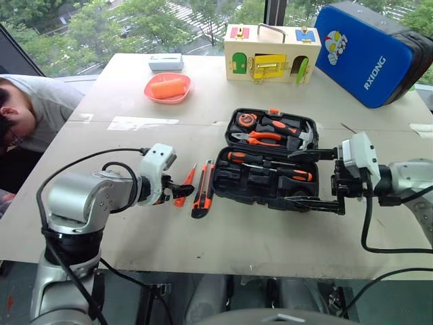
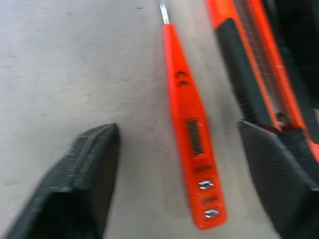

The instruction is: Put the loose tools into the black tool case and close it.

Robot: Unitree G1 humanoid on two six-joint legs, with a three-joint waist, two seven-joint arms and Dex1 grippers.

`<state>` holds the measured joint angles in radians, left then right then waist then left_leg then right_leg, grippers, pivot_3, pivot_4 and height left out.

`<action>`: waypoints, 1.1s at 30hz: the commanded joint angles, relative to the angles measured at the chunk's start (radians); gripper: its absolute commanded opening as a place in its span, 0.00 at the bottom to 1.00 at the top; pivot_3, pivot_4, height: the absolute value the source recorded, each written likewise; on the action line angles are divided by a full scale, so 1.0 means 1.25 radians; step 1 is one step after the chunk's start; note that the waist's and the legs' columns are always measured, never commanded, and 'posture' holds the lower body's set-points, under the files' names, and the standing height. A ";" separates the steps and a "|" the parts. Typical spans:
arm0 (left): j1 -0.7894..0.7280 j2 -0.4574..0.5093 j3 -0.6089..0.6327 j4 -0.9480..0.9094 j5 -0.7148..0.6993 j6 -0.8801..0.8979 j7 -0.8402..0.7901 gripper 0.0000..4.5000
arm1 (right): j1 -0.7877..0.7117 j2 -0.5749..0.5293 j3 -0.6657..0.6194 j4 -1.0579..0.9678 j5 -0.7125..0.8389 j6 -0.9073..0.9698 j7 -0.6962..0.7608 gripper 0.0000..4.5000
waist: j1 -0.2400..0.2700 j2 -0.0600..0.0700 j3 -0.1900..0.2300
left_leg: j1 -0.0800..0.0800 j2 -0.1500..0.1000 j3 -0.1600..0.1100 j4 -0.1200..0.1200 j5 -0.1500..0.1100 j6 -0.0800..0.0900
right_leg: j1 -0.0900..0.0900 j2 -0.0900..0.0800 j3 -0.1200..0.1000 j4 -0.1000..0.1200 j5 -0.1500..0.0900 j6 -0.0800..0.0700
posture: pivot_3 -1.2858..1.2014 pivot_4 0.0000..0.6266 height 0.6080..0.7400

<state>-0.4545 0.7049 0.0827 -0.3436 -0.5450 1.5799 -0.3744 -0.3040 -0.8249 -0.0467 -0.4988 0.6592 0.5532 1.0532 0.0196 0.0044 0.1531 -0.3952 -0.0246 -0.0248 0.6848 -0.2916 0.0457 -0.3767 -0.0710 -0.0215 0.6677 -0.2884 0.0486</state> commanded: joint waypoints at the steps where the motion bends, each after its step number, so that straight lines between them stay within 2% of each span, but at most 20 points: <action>1: 0.014 -0.016 -0.047 0.051 0.019 -0.019 -0.002 0.43 | -0.006 -0.002 -0.025 -0.032 0.021 0.005 -0.014 1.00 | 0.001 0.002 -0.001 | 0.000 0.000 0.000 0.000 0.000 0.000 | 0.000 0.000 0.000 0.000 0.000 0.000 | 0.52 0.24 0.96; 4: 0.007 -0.015 -0.054 0.069 0.025 -0.029 -0.014 0.14 | 0.002 -0.006 -0.028 -0.038 0.023 0.005 -0.018 1.00 | 0.004 0.004 -0.003 | 0.000 0.000 0.000 0.000 0.000 0.000 | 0.000 0.000 0.000 0.001 0.000 0.000 | 0.52 0.24 0.96; 5: 0.004 -0.013 -0.056 0.077 0.026 -0.034 -0.019 0.12 | 0.007 -0.008 -0.029 -0.041 0.022 0.004 -0.018 1.00 | 0.005 0.004 -0.003 | 0.000 -0.001 0.000 0.000 0.000 0.000 | 0.000 -0.001 0.000 0.001 0.000 0.000 | 0.52 0.24 0.96; 9: -0.001 0.029 -0.055 0.091 0.022 -0.078 -0.069 0.12 | 0.027 -0.016 -0.028 -0.055 0.019 0.001 -0.011 1.00 | 0.008 0.004 -0.003 | 0.000 -0.001 0.000 0.000 0.000 0.000 | 0.000 -0.001 0.000 0.001 0.000 0.000 | 0.52 0.24 0.96; 14: 0.008 0.120 -0.045 0.100 0.003 -0.201 -0.204 0.12 | 0.047 -0.033 -0.021 -0.065 0.008 -0.012 0.004 1.00 | 0.003 0.003 -0.002 | 0.000 0.000 0.000 0.000 0.000 0.000 | 0.000 -0.001 0.000 0.001 0.000 0.000 | 0.52 0.24 0.96; 19: -0.001 0.279 -0.079 0.106 0.017 -0.524 -0.548 0.12 | 0.080 -0.046 -0.015 -0.073 0.013 -0.010 0.022 1.00 | -0.005 -0.005 0.003 | -0.003 0.001 -0.002 -0.001 0.000 -0.001 | -0.002 0.000 -0.002 -0.002 0.000 -0.001 | 0.52 0.24 0.96; 22: -0.046 0.302 -0.125 0.156 0.049 -0.661 -0.676 0.12 | 0.090 -0.048 -0.018 -0.079 0.015 -0.010 0.019 1.00 | -0.003 -0.005 0.003 | -0.004 0.000 -0.001 -0.002 0.000 0.000 | -0.002 -0.001 -0.002 -0.006 0.000 -0.001 | 0.52 0.24 0.96; 27: -0.235 0.232 -0.266 0.332 0.165 -0.823 -0.818 0.12 | 0.113 -0.042 -0.029 -0.098 0.008 -0.011 -0.016 1.00 | -0.001 -0.006 0.004 | -0.005 0.000 -0.002 -0.001 0.000 0.000 | -0.001 0.000 -0.003 -0.005 0.000 -0.001 | 0.52 0.24 0.96; 33: -0.451 0.055 -0.388 0.617 0.309 -0.982 -0.891 0.12 | 0.151 -0.041 -0.053 -0.132 0.009 -0.006 -0.067 1.00 | -0.005 -0.008 0.005 | -0.006 -0.001 -0.002 0.001 0.000 0.001 | -0.002 0.002 -0.004 -0.004 0.000 0.000 | 0.52 0.24 0.96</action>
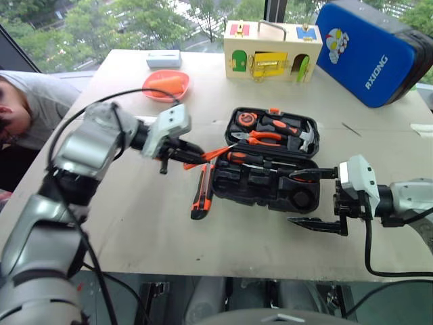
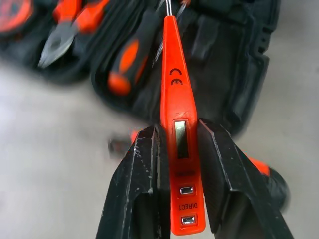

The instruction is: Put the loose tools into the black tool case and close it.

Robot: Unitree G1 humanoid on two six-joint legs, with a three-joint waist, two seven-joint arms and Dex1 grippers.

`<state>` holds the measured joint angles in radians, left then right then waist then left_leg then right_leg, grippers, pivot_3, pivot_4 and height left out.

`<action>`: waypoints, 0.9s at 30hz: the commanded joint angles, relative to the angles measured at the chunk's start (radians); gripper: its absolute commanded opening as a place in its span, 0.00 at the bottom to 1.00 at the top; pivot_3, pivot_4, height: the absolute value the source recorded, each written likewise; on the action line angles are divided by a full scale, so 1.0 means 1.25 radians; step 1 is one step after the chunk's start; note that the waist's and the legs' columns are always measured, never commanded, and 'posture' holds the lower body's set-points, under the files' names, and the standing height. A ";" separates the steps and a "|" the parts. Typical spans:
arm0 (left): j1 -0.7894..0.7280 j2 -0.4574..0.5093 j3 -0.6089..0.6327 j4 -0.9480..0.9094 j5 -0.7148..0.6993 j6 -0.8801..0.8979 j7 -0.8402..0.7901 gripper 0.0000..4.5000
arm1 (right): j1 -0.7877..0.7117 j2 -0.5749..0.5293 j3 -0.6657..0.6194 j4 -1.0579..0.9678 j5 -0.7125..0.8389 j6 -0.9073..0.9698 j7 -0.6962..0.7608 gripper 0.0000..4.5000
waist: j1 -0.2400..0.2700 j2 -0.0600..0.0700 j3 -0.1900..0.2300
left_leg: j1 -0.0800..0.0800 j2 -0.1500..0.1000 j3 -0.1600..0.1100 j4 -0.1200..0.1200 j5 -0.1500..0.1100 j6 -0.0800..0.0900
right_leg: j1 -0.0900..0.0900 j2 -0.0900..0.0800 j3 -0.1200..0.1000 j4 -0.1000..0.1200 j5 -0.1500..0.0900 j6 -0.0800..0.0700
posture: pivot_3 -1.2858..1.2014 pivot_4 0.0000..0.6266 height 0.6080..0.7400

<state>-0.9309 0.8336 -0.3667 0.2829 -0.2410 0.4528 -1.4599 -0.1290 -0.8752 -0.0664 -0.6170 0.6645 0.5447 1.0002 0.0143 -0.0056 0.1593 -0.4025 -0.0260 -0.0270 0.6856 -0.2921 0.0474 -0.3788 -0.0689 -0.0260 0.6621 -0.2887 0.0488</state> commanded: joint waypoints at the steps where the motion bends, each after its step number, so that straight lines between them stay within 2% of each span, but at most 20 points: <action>1: -0.101 -0.080 -0.045 0.171 0.092 -0.114 -0.027 0.12 | 0.020 -0.001 -0.044 -0.045 0.006 0.002 -0.034 1.00 | -0.001 -0.001 0.001 | 0.000 0.000 0.000 0.000 0.000 0.000 | 0.000 0.000 0.000 0.000 0.000 0.000 | 0.52 0.24 0.96; 6: -0.187 -0.178 -0.090 0.349 0.171 -0.260 -0.103 0.12 | 0.062 -0.007 -0.076 -0.071 0.007 0.004 -0.064 1.00 | -0.007 -0.003 0.002 | 0.000 0.000 0.000 0.000 0.000 0.000 | 0.000 0.004 -0.001 0.000 0.000 0.000 | 0.52 0.24 0.96; 11: -0.226 -0.259 -0.115 0.429 0.211 -0.332 -0.124 0.12 | 0.096 -0.009 -0.096 -0.088 0.002 0.006 -0.084 1.00 | -0.003 -0.003 0.002 | 0.000 0.000 -0.001 0.001 0.000 0.000 | 0.000 0.004 -0.001 0.001 0.000 0.000 | 0.52 0.24 0.96; 18: -0.227 -0.306 -0.129 0.477 0.276 -0.417 -0.118 0.12 | 0.106 -0.005 -0.109 -0.101 0.014 0.019 -0.108 1.00 | -0.003 -0.003 0.002 | 0.000 0.000 -0.001 0.001 0.000 0.000 | 0.000 0.004 0.000 0.001 0.000 0.001 | 0.52 0.24 0.96; 27: -0.221 -0.329 -0.118 0.509 0.315 -0.433 -0.123 0.12 | 0.090 -0.004 -0.104 -0.092 0.015 0.025 -0.117 1.00 | -0.002 -0.003 0.002 | 0.000 0.000 -0.001 0.002 0.000 0.000 | 0.000 0.005 -0.001 0.002 0.000 0.001 | 0.52 0.24 0.96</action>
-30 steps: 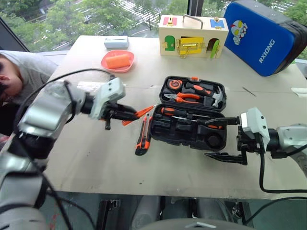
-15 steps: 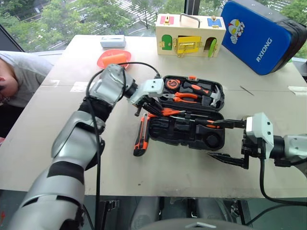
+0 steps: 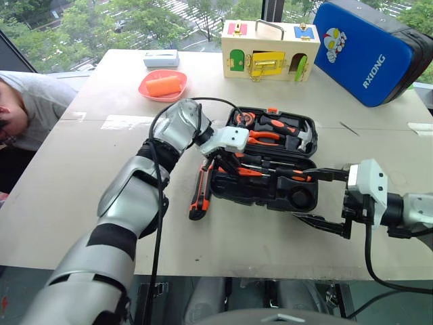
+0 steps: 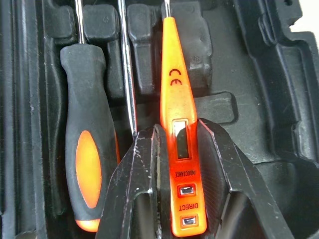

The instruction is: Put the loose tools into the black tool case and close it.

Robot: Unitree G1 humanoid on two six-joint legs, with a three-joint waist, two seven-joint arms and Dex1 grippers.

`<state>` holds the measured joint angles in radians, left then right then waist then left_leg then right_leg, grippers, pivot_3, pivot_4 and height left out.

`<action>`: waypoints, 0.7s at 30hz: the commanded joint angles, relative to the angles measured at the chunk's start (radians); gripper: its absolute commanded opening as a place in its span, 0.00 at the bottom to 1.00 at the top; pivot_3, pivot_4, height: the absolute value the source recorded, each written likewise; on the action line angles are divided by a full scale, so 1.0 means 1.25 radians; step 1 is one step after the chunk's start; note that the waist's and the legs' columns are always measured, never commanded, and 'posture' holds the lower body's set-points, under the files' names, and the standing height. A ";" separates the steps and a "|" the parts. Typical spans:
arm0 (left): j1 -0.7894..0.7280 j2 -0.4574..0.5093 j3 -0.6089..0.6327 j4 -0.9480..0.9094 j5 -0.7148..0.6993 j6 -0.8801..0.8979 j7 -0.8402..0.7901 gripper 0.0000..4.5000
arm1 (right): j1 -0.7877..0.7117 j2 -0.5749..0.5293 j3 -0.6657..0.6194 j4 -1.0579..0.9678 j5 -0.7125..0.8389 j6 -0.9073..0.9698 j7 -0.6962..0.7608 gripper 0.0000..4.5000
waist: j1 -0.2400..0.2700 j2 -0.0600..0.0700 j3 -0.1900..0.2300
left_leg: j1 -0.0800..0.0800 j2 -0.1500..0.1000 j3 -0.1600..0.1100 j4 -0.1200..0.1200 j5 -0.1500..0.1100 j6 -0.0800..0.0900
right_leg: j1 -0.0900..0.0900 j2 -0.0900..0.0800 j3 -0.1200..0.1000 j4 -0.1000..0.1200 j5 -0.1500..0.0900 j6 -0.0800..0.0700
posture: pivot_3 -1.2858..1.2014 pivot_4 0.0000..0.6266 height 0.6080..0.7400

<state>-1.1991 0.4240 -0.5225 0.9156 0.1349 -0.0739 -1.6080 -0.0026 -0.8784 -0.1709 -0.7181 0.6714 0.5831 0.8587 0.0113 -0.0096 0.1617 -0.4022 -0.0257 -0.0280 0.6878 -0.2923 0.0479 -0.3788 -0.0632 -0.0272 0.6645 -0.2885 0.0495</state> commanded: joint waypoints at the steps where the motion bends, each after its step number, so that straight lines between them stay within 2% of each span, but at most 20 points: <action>1: -0.004 -0.003 0.009 0.002 0.015 -0.012 -0.005 0.12 | -0.012 -0.002 -0.019 -0.010 0.007 -0.006 -0.003 1.00 | 0.000 0.000 0.000 | 0.000 0.000 0.000 0.000 0.000 0.000 | 0.000 0.000 0.000 0.000 0.000 0.000 | 0.52 0.24 0.96; 4: -0.003 -0.010 0.019 0.003 0.015 -0.005 0.001 0.12 | -0.018 -0.003 -0.015 -0.005 0.003 -0.008 -0.001 1.00 | 0.000 0.000 0.000 | 0.000 0.000 0.000 0.000 0.000 0.000 | 0.000 0.000 0.000 0.000 0.000 0.000 | 0.52 0.24 0.96; 6: -0.004 -0.011 0.024 -0.001 0.006 0.010 -0.003 0.34 | -0.025 -0.003 -0.012 -0.001 0.003 -0.007 0.000 1.00 | 0.001 0.000 0.000 | 0.000 0.000 0.000 0.000 0.000 0.000 | 0.000 0.000 0.000 0.000 0.000 0.000 | 0.52 0.24 0.96; 8: -0.004 0.002 0.025 -0.023 -0.014 0.024 -0.005 0.49 | -0.032 -0.003 -0.008 0.004 0.002 -0.006 0.001 1.00 | 0.001 0.000 0.000 | 0.000 0.000 0.000 0.000 0.000 0.000 | 0.000 0.000 0.000 0.000 0.000 0.000 | 0.52 0.24 0.96; 11: -0.001 0.047 0.014 -0.087 -0.082 0.066 -0.005 0.84 | -0.040 -0.002 -0.002 0.008 0.002 -0.005 0.002 1.00 | 0.000 0.000 0.000 | 0.000 0.000 0.000 0.001 0.000 0.000 | 0.000 0.000 0.000 0.000 0.000 0.000 | 0.52 0.24 0.96; 16: 0.047 0.232 -0.012 -0.332 -0.344 0.287 -0.005 0.84 | -0.042 -0.004 -0.002 0.008 0.007 0.001 0.007 1.00 | -0.012 0.000 0.000 | 0.000 0.001 -0.001 0.000 0.000 0.000 | 0.000 -0.002 0.002 0.001 0.000 0.000 | 0.52 0.24 0.96; 18: 0.071 0.285 -0.005 -0.396 -0.412 0.355 -0.005 0.84 | -0.040 -0.007 -0.005 0.013 0.006 0.000 0.011 1.00 | -0.018 0.000 0.000 | 0.000 0.001 -0.002 0.000 0.000 0.000 | 0.000 -0.003 0.002 0.000 0.000 0.000 | 0.52 0.24 0.96; 21: 0.114 0.266 0.080 -0.383 -0.413 0.380 0.001 0.65 | -0.042 -0.010 -0.003 0.022 0.001 -0.002 0.017 1.00 | -0.014 0.001 0.000 | 0.001 0.001 -0.002 0.000 0.000 0.000 | 0.001 -0.003 0.002 0.000 0.000 0.000 | 0.52 0.24 0.96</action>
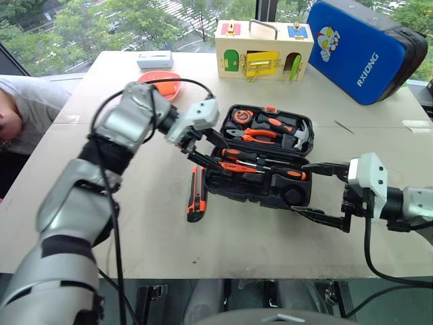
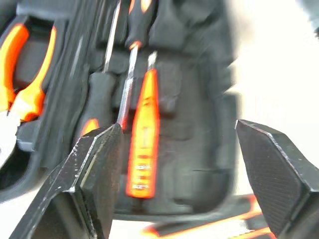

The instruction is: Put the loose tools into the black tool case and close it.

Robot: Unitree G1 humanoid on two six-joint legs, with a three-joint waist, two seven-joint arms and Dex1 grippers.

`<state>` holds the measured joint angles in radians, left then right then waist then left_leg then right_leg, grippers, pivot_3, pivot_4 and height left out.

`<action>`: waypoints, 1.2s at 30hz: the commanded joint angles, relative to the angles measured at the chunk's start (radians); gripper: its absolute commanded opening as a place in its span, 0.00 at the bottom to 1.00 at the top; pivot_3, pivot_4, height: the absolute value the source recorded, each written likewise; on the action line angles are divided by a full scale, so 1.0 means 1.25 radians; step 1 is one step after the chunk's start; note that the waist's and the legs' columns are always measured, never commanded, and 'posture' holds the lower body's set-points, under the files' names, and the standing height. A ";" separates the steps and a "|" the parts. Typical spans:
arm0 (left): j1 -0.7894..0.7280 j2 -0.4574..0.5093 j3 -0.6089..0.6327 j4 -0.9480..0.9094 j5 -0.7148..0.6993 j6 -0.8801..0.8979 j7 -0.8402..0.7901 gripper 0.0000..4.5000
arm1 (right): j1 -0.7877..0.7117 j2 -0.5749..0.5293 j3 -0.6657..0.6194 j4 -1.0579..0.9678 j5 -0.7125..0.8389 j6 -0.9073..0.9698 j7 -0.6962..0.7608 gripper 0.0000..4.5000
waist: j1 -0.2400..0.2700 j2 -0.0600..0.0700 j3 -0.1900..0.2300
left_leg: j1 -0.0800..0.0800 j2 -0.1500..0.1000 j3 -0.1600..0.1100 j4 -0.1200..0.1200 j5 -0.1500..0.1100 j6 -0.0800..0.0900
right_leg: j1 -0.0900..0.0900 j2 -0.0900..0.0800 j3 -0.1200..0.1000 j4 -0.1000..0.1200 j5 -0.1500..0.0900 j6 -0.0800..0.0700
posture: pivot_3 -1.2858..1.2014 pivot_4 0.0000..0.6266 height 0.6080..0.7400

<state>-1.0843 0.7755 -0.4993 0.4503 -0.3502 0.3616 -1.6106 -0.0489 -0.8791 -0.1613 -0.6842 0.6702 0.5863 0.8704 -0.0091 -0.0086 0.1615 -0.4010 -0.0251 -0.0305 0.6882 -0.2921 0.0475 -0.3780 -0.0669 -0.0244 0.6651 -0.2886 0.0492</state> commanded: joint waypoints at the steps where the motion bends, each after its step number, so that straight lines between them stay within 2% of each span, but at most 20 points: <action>1: 0.034 -0.028 0.082 -0.003 -0.021 0.028 0.015 0.55 | -0.007 -0.010 -0.010 -0.003 0.001 -0.005 0.009 1.00 | 0.004 0.000 0.000 | 0.000 0.000 0.000 0.001 0.000 0.000 | 0.001 0.000 0.000 0.000 0.000 0.000 | 0.52 0.24 0.96; 6: 0.079 -0.146 0.156 0.109 0.038 -0.101 0.158 0.06 | -0.027 -0.009 -0.001 0.008 -0.002 0.001 0.008 1.00 | 0.016 0.000 0.000 | 0.000 -0.001 0.000 0.003 0.000 0.000 | 0.001 0.002 0.000 0.001 0.000 0.001 | 0.52 0.24 0.96; 7: 0.084 -0.162 0.159 0.125 0.051 -0.124 0.165 0.01 | -0.028 -0.010 0.000 0.010 -0.002 0.001 0.008 1.00 | 0.016 0.000 0.000 | 0.000 -0.001 0.000 0.003 0.000 0.000 | 0.001 0.002 0.000 0.001 0.000 0.001 | 0.52 0.24 0.96; 13: 0.100 -0.214 0.157 0.190 0.111 -0.213 0.162 0.01 | -0.024 -0.011 -0.002 0.011 -0.005 0.002 0.009 1.00 | 0.016 0.000 0.000 | -0.001 -0.001 0.000 0.002 0.000 0.000 | -0.001 0.002 0.000 0.001 0.000 0.001 | 0.52 0.24 0.96; 25: 0.135 -0.233 0.115 0.281 0.259 -0.312 0.185 0.01 | -0.023 -0.006 0.001 0.011 -0.005 0.003 0.003 1.00 | 0.017 -0.001 -0.001 | 0.000 -0.001 0.001 0.002 0.000 0.000 | 0.000 0.002 0.001 0.001 0.000 0.001 | 0.52 0.24 0.96; 36: 0.153 -0.241 0.119 0.291 0.278 -0.339 0.171 0.01 | -0.022 -0.003 0.003 0.008 -0.006 0.001 -0.001 1.00 | 0.017 -0.001 -0.003 | 0.003 -0.001 0.002 0.003 0.000 0.000 | 0.001 0.003 0.003 0.005 0.000 0.001 | 0.52 0.24 0.96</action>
<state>-0.9348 0.4714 -0.3195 0.7950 -0.0587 -0.0742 -1.3825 -0.0724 -0.8806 -0.1544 -0.6524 0.6639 0.5910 0.8715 0.0117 -0.0097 0.1580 -0.3972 -0.0261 -0.0277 0.6923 -0.2923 0.0479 -0.3772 -0.0636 -0.0204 0.6722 -0.2882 0.0500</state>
